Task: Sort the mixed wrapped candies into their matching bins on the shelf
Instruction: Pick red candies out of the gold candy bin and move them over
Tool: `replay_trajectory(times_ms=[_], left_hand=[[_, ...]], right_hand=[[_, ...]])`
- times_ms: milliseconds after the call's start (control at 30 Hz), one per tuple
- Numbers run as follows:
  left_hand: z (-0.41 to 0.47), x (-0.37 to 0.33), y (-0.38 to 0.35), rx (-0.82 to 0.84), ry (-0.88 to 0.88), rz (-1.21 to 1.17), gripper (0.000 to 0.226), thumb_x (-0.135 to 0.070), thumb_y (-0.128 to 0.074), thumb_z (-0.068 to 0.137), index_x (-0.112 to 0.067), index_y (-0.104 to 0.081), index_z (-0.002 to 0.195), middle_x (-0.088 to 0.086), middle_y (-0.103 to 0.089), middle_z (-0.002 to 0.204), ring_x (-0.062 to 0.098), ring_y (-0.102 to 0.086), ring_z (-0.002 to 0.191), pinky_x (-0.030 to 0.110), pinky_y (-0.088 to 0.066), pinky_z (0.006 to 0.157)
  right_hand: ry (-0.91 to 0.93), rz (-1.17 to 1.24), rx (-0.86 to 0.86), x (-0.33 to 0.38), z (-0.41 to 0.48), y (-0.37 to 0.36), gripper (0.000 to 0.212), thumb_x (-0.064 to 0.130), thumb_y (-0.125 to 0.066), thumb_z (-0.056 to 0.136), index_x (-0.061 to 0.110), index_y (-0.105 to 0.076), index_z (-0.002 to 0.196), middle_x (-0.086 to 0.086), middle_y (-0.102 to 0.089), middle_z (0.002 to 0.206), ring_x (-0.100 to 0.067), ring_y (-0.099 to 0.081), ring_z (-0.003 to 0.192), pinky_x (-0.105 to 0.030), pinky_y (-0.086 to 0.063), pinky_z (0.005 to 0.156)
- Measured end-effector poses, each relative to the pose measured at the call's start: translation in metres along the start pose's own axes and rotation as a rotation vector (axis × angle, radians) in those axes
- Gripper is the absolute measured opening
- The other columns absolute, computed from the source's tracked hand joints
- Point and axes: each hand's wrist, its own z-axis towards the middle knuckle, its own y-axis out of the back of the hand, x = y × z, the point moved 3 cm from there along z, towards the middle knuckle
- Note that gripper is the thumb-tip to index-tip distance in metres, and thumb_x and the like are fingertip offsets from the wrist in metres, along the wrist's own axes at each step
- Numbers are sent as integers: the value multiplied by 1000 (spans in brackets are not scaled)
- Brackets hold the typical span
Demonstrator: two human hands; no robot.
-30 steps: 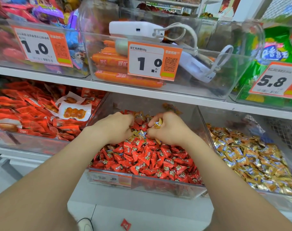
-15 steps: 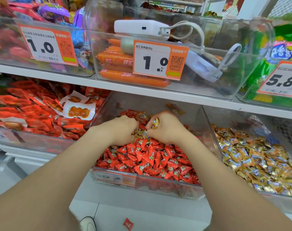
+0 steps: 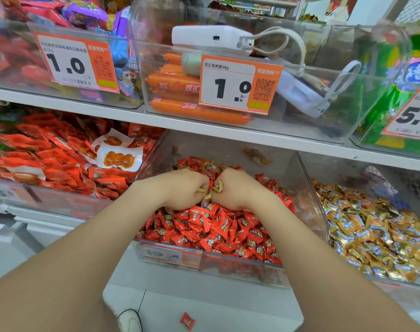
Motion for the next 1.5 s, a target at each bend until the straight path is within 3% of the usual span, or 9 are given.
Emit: replay_trajectory(times_ms=[200,367,600,733,833,1000,1200,1367,1500], left_hand=[[-21,3,23,-224,11,-283,18,-33,-54,103,-24,-68,98,-4,-70,84,13,-65,73,31,-52,68],[-30,2,30,-358,57,-383,34,-42,-58,102,-17,-64,80,-4,-67,69,12,-56,56,30,-45,56],[-20,5,18,-322,34,-224,37,-52,-69,95,-21,-57,79,-1,-65,72,14,-59,69,35,-47,64],[-16,8,11,-158,-7,-152,4,-40,-63,102,-39,-59,103,-5,-67,85,14,-63,76,42,-56,78],[-16,10,7,-8,26,-54,18,-35,-61,104,-43,-60,121,-9,-63,92,12,-66,77,36,-55,83],[-14,14,6,-50,85,6,12,-42,-67,99,-35,-59,94,-6,-63,94,17,-67,80,36,-55,75],[-40,3,26,-399,0,-350,12,-43,-66,100,-33,-62,93,-11,-65,83,4,-60,70,29,-46,65],[-61,-40,26,-411,37,-1028,15,-37,-67,101,-23,-69,98,-8,-67,78,12,-58,63,26,-50,57],[-60,-72,13,-403,72,-1065,19,-37,-67,101,-19,-68,97,-3,-64,76,13,-57,60,23,-48,55]], right_hand=[[71,301,22,-4,-15,16,38,38,-69,95,14,-55,69,-1,-47,53,-15,-40,45,-27,-34,45],[59,261,-47,-8,-19,21,34,33,-69,92,14,-58,65,-2,-54,54,-16,-48,48,-32,-41,54],[76,293,-46,-7,-21,23,11,27,-69,92,23,-79,91,12,-61,50,1,-53,44,-19,-43,54],[36,160,56,-10,-28,26,57,64,-79,82,8,-67,77,1,-64,58,-13,-57,52,-33,-49,57],[32,48,97,-10,-35,21,64,76,-80,72,17,-55,73,2,-59,68,-19,-57,63,-35,-46,59],[72,21,79,0,-40,18,52,50,-84,80,14,-49,65,1,-52,59,-18,-50,54,-36,-42,54],[14,355,-60,-11,-63,45,15,32,-84,82,18,-79,84,1,-69,58,-7,-55,46,-24,-47,49],[22,725,-92,-28,-106,66,32,44,-78,92,12,-79,93,-11,-62,67,-20,-45,57,-28,-38,50],[11,803,-163,-57,-150,76,31,45,-78,93,14,-79,91,-5,-66,71,-24,-45,64,-39,-35,61]])
